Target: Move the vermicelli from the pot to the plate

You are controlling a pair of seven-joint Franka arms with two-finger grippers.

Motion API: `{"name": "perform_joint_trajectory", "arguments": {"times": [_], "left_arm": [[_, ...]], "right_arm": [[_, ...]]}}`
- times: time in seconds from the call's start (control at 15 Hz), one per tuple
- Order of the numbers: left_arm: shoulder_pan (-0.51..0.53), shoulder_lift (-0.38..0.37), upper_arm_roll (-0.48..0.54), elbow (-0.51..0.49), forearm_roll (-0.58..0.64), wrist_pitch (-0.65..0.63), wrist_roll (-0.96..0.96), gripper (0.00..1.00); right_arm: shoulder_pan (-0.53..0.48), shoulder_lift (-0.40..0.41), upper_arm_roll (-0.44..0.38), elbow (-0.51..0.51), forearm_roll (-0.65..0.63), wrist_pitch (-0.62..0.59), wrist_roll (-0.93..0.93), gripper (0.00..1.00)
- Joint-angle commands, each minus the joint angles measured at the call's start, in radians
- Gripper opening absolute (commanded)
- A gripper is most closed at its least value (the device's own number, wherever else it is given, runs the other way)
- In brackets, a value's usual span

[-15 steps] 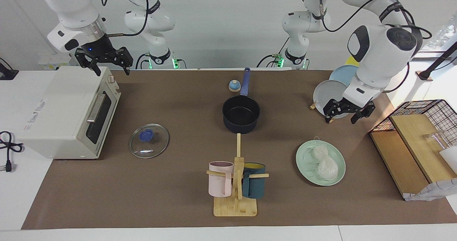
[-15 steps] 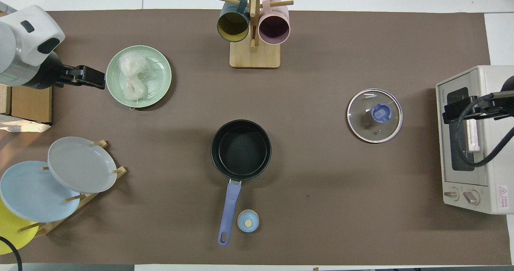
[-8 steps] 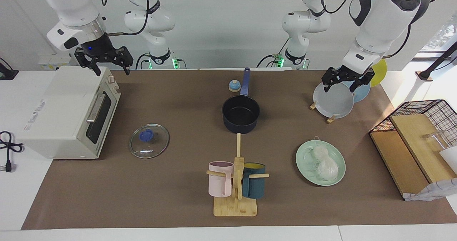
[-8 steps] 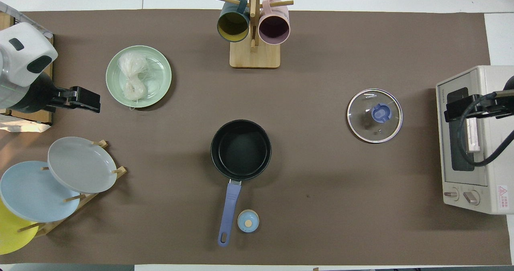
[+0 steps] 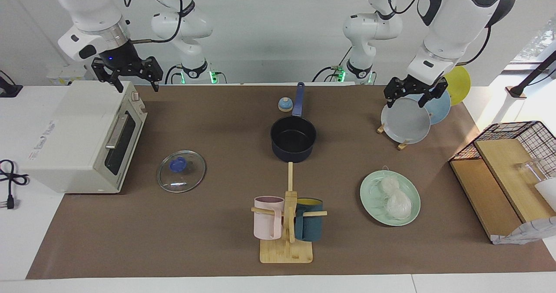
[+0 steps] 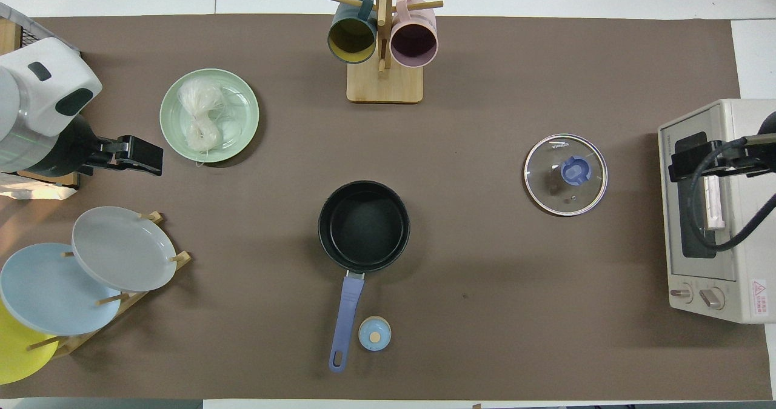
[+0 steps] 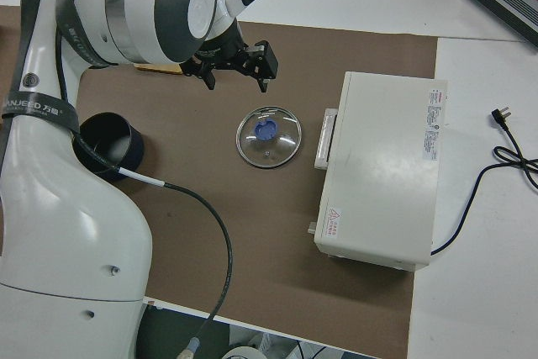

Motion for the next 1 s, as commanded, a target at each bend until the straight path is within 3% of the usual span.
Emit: {"name": "perform_joint_trajectory", "arguments": {"times": [0.0, 0.93], "left_arm": [[0.006, -0.008, -0.008, 0.034, 0.01, -0.045, -0.014, 1.0], [0.013, -0.013, -0.011, 0.046, -0.001, -0.079, -0.006, 1.0]], "right_arm": [[0.002, -0.007, -0.001, -0.003, 0.002, 0.02, 0.023, 1.0], [0.003, -0.007, 0.001, -0.003, 0.003, 0.015, 0.025, 1.0]]}}
